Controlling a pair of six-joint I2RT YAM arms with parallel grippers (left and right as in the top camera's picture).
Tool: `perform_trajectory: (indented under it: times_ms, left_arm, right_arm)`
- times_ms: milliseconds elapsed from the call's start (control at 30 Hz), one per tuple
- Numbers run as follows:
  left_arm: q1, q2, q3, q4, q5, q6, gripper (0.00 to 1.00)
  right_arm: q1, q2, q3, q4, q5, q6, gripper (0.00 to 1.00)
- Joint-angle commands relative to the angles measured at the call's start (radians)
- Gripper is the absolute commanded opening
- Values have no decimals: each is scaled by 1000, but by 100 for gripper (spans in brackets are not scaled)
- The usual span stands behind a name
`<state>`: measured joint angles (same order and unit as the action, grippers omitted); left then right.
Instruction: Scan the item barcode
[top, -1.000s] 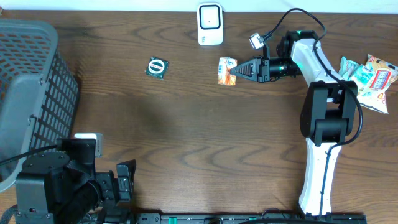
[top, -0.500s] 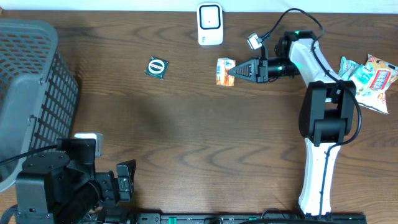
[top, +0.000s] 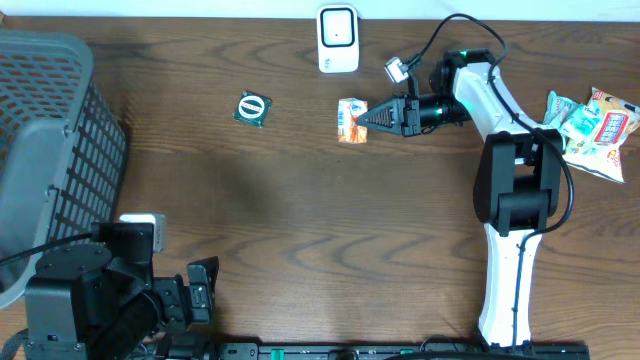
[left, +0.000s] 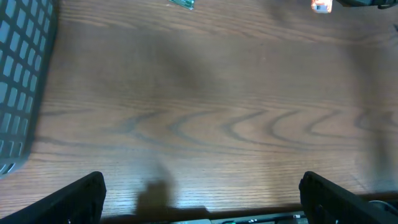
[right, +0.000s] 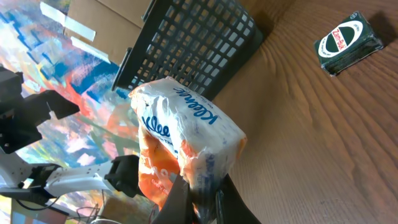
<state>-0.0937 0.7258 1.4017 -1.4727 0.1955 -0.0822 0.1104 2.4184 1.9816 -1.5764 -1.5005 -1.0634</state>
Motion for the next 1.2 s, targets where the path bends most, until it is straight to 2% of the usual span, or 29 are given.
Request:
perform_trajectory:
  times_ms: [0,267,433,533,700,800,833,900,1067,1167]
  left_arm:
    - [0,2,3,0,-10,-5,98]
    - [0,2,3,0,-10,-5,98]
    - [0,2,3,0,-10,-5,97]
    - [0,2,3,0,-10,-5,98]
    - [0,2,3,0,-10,-5,98]
    - [0,2,3,0,-10,-5,97]
    - [0,2,3,0,-10,-5,98]
    - [0,2,3,0,-10,-5,98]
    - [0,2,3,0,-10,-5,98]
    - [0,2,3,0,-10,-5,98]
  right_arm:
    - [-6,-40,-2,3,-16,-3,1]
    - [-5,-40,-2,3,-17,3,2]
    - [3,-40,-2,56,-17,122,1]
    - [10,-40,-2,155,-25,323,1]
    - [30,-40,-1,430,11,800,2]
    - [45,-40,-2,608,218,1130,2]
    - [54,-40,-1,659,342,1252,2]
    - [72,-40,-1,727,597,1391,2]
    - [108,-40,25,735,913,1414,2]
    - [119,-40,84,679,1064,1360,1]
